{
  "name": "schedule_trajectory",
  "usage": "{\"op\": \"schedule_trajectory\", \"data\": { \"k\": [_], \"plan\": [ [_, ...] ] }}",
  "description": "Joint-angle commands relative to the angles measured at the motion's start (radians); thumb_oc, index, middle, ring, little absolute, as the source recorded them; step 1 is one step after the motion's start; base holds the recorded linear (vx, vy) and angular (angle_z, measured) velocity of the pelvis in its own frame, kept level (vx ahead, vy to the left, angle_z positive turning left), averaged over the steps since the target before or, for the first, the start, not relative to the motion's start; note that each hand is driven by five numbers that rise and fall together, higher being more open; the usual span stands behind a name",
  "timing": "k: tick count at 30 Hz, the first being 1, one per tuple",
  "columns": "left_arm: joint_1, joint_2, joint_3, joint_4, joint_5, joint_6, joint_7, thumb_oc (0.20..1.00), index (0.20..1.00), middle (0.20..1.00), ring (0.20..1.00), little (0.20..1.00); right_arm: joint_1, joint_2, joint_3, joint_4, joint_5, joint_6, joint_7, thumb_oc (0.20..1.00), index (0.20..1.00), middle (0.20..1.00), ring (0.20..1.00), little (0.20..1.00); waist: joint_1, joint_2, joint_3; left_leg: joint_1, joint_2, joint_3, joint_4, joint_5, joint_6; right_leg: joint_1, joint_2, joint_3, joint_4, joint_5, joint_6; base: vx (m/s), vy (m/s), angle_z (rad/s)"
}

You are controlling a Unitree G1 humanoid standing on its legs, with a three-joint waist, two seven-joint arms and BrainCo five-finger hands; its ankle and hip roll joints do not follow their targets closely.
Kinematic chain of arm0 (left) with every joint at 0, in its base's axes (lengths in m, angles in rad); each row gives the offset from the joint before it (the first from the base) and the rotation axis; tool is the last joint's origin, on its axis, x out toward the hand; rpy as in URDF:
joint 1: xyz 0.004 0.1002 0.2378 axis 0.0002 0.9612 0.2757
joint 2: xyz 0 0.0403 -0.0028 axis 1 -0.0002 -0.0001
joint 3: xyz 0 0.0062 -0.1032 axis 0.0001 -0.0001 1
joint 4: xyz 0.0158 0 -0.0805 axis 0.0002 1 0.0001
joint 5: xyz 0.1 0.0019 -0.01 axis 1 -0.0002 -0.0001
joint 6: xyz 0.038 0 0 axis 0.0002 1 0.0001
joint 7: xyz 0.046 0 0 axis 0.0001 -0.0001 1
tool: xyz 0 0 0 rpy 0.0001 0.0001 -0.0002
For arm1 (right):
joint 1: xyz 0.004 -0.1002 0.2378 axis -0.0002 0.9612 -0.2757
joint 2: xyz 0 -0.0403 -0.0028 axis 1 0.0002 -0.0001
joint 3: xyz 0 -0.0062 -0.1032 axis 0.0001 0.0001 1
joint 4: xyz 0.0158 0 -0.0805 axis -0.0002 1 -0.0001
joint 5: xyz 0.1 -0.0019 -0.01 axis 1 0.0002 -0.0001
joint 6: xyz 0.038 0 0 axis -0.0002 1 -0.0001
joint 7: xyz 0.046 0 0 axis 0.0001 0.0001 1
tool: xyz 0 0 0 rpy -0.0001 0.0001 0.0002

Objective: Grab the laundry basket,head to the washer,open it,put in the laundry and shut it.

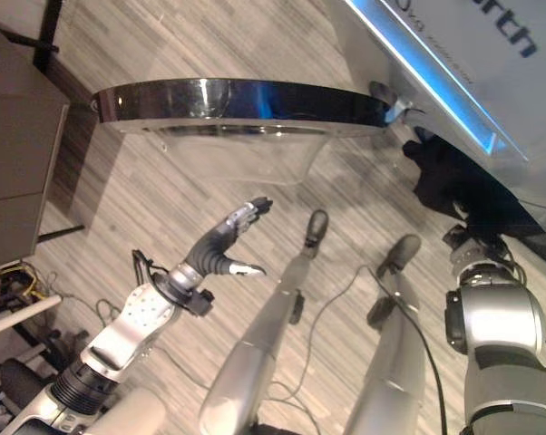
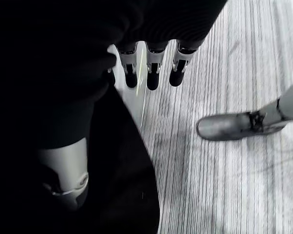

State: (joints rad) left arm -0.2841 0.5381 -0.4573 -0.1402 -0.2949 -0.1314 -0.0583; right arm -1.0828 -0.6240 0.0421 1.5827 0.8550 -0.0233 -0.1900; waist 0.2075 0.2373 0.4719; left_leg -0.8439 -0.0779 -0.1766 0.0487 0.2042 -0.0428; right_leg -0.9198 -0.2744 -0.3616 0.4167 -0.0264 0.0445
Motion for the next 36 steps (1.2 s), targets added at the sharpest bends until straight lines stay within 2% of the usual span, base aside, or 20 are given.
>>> {"op": "schedule_trajectory", "data": {
  "k": [1,3,5,7,8,10,11,12,13,15,18,21,26,33,36],
  "plan": [
    [-0.035,-0.042,-0.049,-0.034,0.005,-0.053,0.020,1.000,1.000,1.000,1.000,1.000,-0.027,0.001,0.044,-0.035,0.069,-0.055,0.017,1.000,1.000,1.000,1.000,1.000,0.028,0.051,-0.001,-0.013,0.019,0.042,0.101,-0.183,0.018,0.048,-0.006,0.035,-0.235,0.068,0.065,0.00,0.000,0.00],
    [-0.038,-0.056,-0.060,-0.031,-0.001,-0.064,0.033,1.000,1.000,1.000,1.000,1.000,-0.067,0.082,0.038,-0.047,0.121,-0.076,0.020,1.000,1.000,1.000,1.000,1.000,0.047,0.055,-0.005,-0.018,0.018,0.036,0.105,-0.181,0.018,0.045,-0.003,0.029,-0.227,0.063,0.062,0.02,-0.014,0.05],
    [-0.037,-0.056,-0.069,-0.027,-0.005,-0.071,0.038,1.000,1.000,1.000,1.000,1.000,-0.091,0.109,0.043,-0.055,0.143,-0.091,0.014,1.000,1.000,1.000,1.000,1.000,0.056,0.053,-0.010,-0.021,0.020,0.032,0.108,-0.182,0.015,0.043,-0.003,0.023,-0.222,0.059,0.060,0.02,-0.022,0.05],
    [-0.038,-0.056,-0.076,-0.025,-0.006,-0.074,0.047,1.000,1.000,1.000,1.000,1.000,-0.109,0.111,0.036,-0.069,0.158,-0.110,-0.002,1.000,1.000,1.000,1.000,1.000,0.060,0.054,-0.014,-0.020,0.020,0.029,0.108,-0.181,0.013,0.044,-0.003,0.022,-0.218,0.056,0.060,0.02,-0.011,0.05],
    [-0.037,-0.051,-0.079,-0.027,-0.004,-0.078,0.058,1.000,1.000,1.000,1.000,1.000,-0.136,0.082,0.039,-0.087,0.162,-0.138,-0.031,1.000,1.000,1.000,1.000,1.000,0.066,0.054,-0.019,-0.017,0.020,0.026,0.102,-0.177,0.009,0.047,-0.004,0.017,-0.221,0.055,0.061,0.00,0.004,0.06],
    [-0.032,-0.044,-0.082,-0.027,0.005,-0.082,0.070,1.000,1.000,1.000,1.000,1.000,-0.158,0.034,0.052,-0.099,0.133,-0.153,-0.058,1.000,1.000,1.000,1.000,1.000,0.069,0.052,-0.023,-0.017,0.020,0.026,0.096,-0.173,0.006,0.050,-0.004,0.015,-0.225,0.054,0.062,0.00,0.002,0.06],
    [-0.030,-0.037,-0.085,-0.023,0.014,-0.084,0.080,1.000,1.000,1.000,1.000,1.000,-0.170,0.001,0.070,-0.110,0.113,-0.161,-0.075,0.727,0.727,0.727,0.727,0.727,0.069,0.048,-0.024,-0.017,0.022,0.026,0.093,-0.171,0.004,0.051,-0.004,0.014,-0.226,0.053,0.062,0.00,0.001,0.06],
    [-0.028,-0.035,-0.087,-0.020,0.016,-0.085,0.085,1.000,1.000,1.000,1.000,1.000,-0.176,-0.025,0.084,-0.116,0.089,-0.160,-0.088,0.520,0.520,0.520,0.520,0.520,0.067,0.046,-0.023,-0.016,0.023,0.028,0.091,-0.169,0.002,0.051,-0.004,0.013,-0.227,0.053,0.062,0.00,0.003,0.06],
    [-0.024,-0.029,-0.085,-0.015,0.021,-0.081,0.098,1.000,1.000,1.000,1.000,1.000,-0.173,-0.070,0.110,-0.132,0.037,-0.158,-0.111,0.200,0.200,0.200,0.200,0.200,0.059,0.038,-0.020,-0.012,0.026,0.031,0.085,-0.167,0.001,0.053,-0.002,0.012,-0.228,0.054,0.061,0.00,0.004,0.07],
    [-0.019,-0.023,-0.071,-0.007,0.025,-0.078,0.112,1.000,1.000,1.000,1.000,1.000,-0.146,-0.120,0.124,-0.167,-0.006,-0.166,-0.130,0.200,0.200,0.200,0.200,0.200,0.039,0.021,-0.011,-0.008,0.031,0.035,0.085,-0.169,0.002,0.061,0.003,0.012,-0.234,0.056,0.059,0.00,0.003,0.11],
    [-0.020,-0.022,-0.070,-0.005,0.028,-0.078,0.118,1.000,1.000,1.000,1.000,1.000,-0.130,-0.135,0.120,-0.175,-0.016,-0.167,-0.138,0.200,0.200,0.200,0.200,0.200,0.033,0.014,-0.006,-0.003,0.031,0.038,0.085,-0.171,0.003,0.069,0.005,0.013,-0.238,0.057,0.059,0.00,-0.001,0.04],
    [-0.015,-0.014,-0.057,-0.003,0.015,-0.080,0.125,1.000,1.000,1.000,1.000,1.000,-0.092,-0.181,0.098,-0.159,-0.025,-0.159,-0.139,0.200,0.200,0.200,0.200,0.200,0.007,-0.008,0.000,0.016,0.035,0.042,0.086,-0.179,0.005,0.095,0.008,0.011,-0.249,0.062,0.061,0.00,0.000,0.00],
    [-0.004,-0.006,-0.043,-0.011,0.010,-0.081,0.122,1.000,1.000,1.000,1.000,1.000,-0.051,-0.187,0.073,-0.134,-0.035,-0.152,-0.139,0.200,0.200,0.200,0.200,0.200,-0.015,-0.019,0.006,0.040,0.040,0.050,0.086,-0.188,0.007,0.121,0.010,0.013,-0.262,0.069,0.063,0.00,0.002,-0.01],
    [0.014,0.008,-0.019,-0.004,0.011,-0.084,0.124,1.000,1.000,1.000,1.000,1.000,-0.019,-0.183,0.038,-0.215,-0.044,-0.198,-0.179,0.200,0.200,0.200,0.200,0.200,-0.041,-0.031,-0.004,0.079,0.044,0.069,0.093,-0.208,0.009,0.166,0.014,0.020,-0.280,0.078,0.069,0.01,0.016,-0.13],
    [0.020,0.027,-0.011,-0.003,-0.002,-0.090,0.127,1.000,1.000,1.000,1.000,1.000,-0.065,-0.215,0.047,-0.310,-0.073,-0.243,-0.230,0.200,0.200,0.200,0.200,0.200,-0.048,-0.042,-0.018,0.102,0.047,0.074,0.096,-0.215,0.006,0.195,0.014,0.022,-0.289,0.081,0.071,0.01,-0.002,-0.07]
  ]
}}
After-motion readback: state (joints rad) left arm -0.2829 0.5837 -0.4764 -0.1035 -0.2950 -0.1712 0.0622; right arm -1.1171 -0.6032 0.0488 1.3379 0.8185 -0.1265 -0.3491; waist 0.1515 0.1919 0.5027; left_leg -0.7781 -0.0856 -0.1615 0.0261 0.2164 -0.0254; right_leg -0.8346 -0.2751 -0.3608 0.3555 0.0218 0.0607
